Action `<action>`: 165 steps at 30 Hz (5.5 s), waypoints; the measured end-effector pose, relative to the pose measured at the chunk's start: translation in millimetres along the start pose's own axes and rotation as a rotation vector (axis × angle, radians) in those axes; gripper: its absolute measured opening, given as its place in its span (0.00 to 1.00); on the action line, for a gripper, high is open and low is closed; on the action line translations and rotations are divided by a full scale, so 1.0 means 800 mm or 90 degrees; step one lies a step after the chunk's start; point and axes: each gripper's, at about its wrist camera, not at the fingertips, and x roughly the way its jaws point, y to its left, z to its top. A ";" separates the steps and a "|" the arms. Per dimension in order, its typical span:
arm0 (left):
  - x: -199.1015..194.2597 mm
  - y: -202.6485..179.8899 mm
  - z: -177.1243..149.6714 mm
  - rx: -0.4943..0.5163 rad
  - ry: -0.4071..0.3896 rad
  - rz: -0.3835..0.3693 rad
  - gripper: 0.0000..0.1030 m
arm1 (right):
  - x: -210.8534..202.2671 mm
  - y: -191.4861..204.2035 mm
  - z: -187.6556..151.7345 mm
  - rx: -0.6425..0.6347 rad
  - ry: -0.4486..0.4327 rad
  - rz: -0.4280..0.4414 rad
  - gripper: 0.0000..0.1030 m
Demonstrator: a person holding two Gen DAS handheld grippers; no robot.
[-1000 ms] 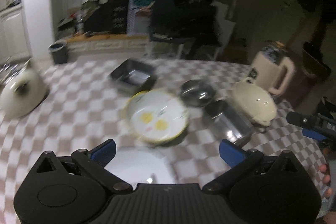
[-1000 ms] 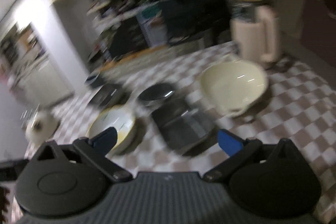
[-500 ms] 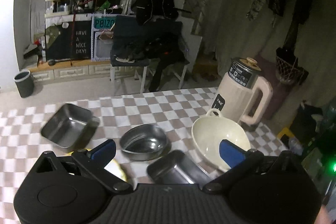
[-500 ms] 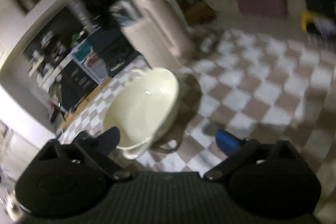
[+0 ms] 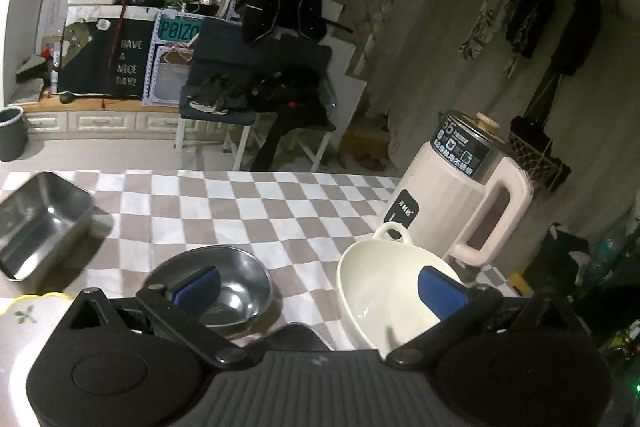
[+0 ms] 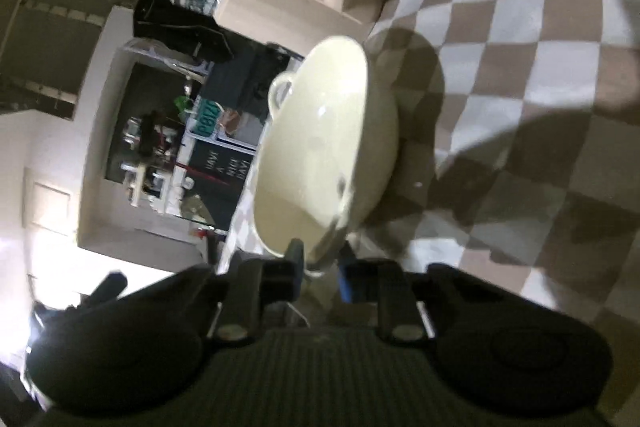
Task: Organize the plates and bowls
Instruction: 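Move both grippers to the cream two-handled bowl beside the kettle, then close the left gripper on the bowl rim while the right gripper grips its handle, then lift the cream bowl with both grippers and carry it toward the white plate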
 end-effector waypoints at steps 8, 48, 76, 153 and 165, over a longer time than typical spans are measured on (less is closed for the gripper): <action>0.023 0.002 -0.001 0.007 0.027 -0.021 1.00 | -0.023 -0.006 0.028 -0.043 -0.030 -0.002 0.16; 0.197 -0.023 0.002 -0.017 0.228 -0.141 0.42 | -0.039 -0.004 0.161 -0.276 -0.037 -0.177 0.41; 0.203 -0.041 -0.018 0.012 0.205 -0.132 0.17 | 0.000 0.017 0.160 -0.381 0.020 -0.217 0.28; -0.428 0.209 -0.085 -0.089 -0.053 0.187 0.20 | -0.069 0.279 -0.222 -0.649 0.180 0.061 0.29; -0.412 0.236 -0.116 -0.166 -0.041 0.157 0.19 | -0.059 0.273 -0.231 -0.653 0.204 0.035 0.29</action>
